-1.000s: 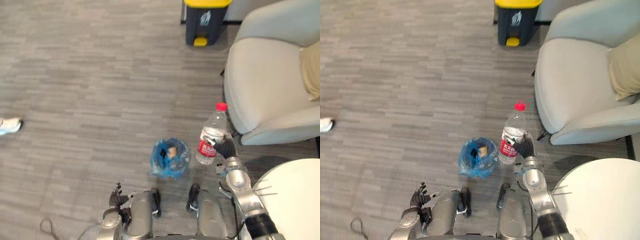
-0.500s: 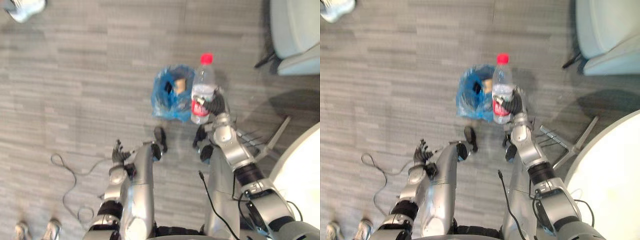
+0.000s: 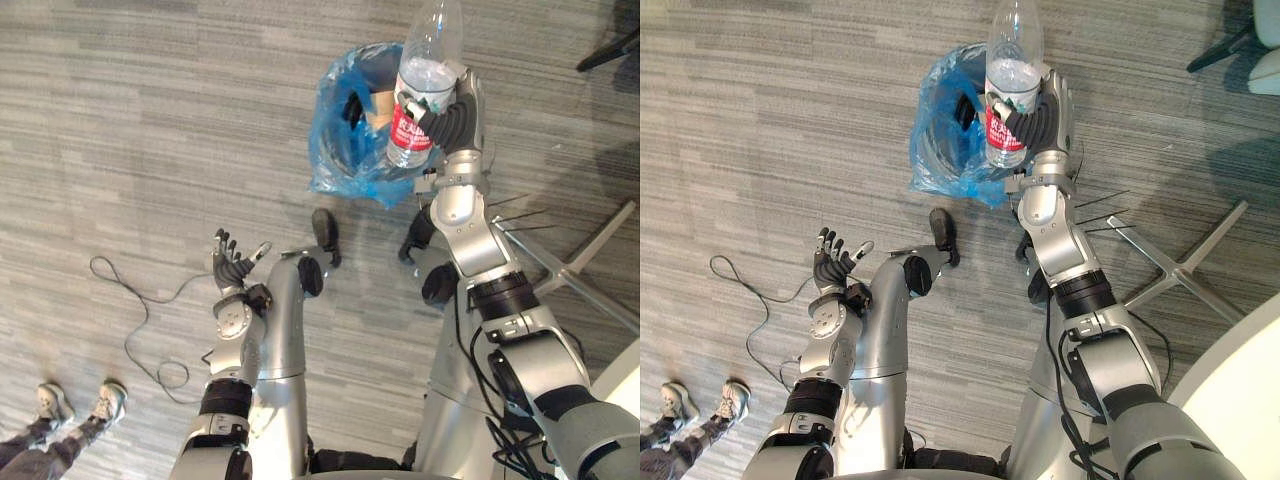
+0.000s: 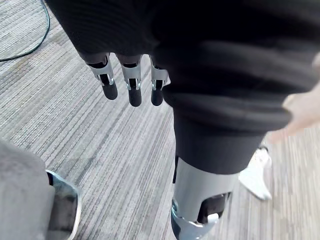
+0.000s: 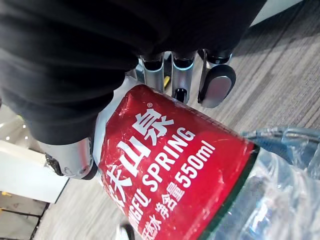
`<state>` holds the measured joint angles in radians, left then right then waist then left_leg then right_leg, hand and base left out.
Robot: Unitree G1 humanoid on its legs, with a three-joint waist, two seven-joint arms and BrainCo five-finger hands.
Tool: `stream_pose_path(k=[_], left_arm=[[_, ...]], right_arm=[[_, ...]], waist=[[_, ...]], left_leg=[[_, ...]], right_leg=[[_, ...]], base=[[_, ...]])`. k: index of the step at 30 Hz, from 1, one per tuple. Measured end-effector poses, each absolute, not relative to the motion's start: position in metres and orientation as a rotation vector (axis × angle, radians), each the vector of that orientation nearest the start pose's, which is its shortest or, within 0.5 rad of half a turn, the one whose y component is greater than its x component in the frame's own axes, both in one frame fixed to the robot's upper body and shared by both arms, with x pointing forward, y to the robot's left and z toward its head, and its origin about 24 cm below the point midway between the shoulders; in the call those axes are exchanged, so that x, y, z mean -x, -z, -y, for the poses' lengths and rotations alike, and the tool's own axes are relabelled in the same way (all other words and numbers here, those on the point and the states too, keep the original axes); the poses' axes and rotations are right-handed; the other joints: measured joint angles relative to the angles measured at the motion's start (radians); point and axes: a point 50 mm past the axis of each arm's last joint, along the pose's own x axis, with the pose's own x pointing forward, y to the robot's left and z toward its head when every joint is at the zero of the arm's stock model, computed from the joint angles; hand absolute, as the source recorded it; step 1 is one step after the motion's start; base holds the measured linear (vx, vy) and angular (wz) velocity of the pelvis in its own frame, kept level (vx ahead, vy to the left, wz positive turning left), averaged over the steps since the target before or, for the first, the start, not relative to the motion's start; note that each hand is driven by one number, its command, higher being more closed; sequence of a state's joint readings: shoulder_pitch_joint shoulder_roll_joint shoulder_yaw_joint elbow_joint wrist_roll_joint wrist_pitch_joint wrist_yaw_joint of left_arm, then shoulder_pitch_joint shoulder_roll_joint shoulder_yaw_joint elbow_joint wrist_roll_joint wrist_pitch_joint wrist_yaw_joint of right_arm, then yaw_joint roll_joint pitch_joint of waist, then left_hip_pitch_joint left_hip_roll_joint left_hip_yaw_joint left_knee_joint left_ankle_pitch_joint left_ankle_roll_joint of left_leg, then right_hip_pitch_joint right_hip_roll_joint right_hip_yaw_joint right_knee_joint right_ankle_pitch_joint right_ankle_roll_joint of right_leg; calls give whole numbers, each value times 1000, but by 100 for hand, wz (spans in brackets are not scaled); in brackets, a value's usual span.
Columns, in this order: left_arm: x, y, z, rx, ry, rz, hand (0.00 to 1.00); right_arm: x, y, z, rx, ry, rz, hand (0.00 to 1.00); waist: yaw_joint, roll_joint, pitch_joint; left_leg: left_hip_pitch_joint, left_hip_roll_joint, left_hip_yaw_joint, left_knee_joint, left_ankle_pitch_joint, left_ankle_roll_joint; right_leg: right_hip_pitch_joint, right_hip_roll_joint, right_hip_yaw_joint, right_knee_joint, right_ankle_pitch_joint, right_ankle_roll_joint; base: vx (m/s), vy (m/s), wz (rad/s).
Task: Gather rubbish on tea table into small bin, then transfer packed bag to large trash can.
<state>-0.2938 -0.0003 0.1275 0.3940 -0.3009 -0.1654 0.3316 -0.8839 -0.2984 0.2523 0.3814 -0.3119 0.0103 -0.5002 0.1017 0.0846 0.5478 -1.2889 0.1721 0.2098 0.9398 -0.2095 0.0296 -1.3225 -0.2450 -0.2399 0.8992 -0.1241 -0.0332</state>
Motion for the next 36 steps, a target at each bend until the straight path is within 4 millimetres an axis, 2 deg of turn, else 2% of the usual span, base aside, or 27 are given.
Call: stream_pose_path(k=[8, 15, 21, 25, 29, 33, 36], left_arm=[[-303, -35, -172, 340, -412, -1, 0], [-309, -31, -167, 300, -400, -35, 0], [-309, -25, -167, 291, -415, -63, 0], [-308, -21, -167, 266, -413, -86, 0], [-309, -19, -166, 261, -409, -95, 0], [-310, -20, -164, 264, -406, -97, 0], [-313, -20, -161, 266, -399, -99, 0]], right_arm=[[-370, -223, 117, 588, 267, 623, 0], [-368, -190, 116, 618, 236, 533, 0], [-364, -172, 104, 826, 155, 549, 0], [-364, -150, 86, 1016, 23, 531, 0], [-367, -126, 81, 1116, -47, 437, 0], [-370, -124, 82, 1164, -46, 411, 0], [-375, -135, 81, 1171, -27, 432, 0]], waist=[[-4, 0, 0], [-10, -1, 0], [-15, -1, 0], [-29, -2, -1], [-29, -2, -1], [-30, -2, -1], [-27, -2, -1]], left_leg=[[10, -1, -8, -26, 20, -10], [46, 3, -24, -52, 27, -24], [79, 2, -40, -68, 41, -28], [103, 0, -40, -87, 45, -30], [112, 0, -43, -104, 52, -34], [112, 0, -47, -114, 58, -40], [113, -1, -54, -125, 65, -44]], right_leg=[[5, 4, -8, -9, 4, -7], [51, 19, -23, -41, 4, -2], [98, 23, -41, -59, 7, -4], [122, 25, -45, -75, 8, -3], [134, 30, -50, -90, 11, -7], [134, 31, -55, -95, 11, -7], [136, 33, -62, -98, 11, -8]], base=[[-42, 25, 2], [-70, 15, -1], [-56, 9, 3], [-52, 10, 2], [-46, 3, 1], [-38, -4, 2], [-38, -11, 4]])
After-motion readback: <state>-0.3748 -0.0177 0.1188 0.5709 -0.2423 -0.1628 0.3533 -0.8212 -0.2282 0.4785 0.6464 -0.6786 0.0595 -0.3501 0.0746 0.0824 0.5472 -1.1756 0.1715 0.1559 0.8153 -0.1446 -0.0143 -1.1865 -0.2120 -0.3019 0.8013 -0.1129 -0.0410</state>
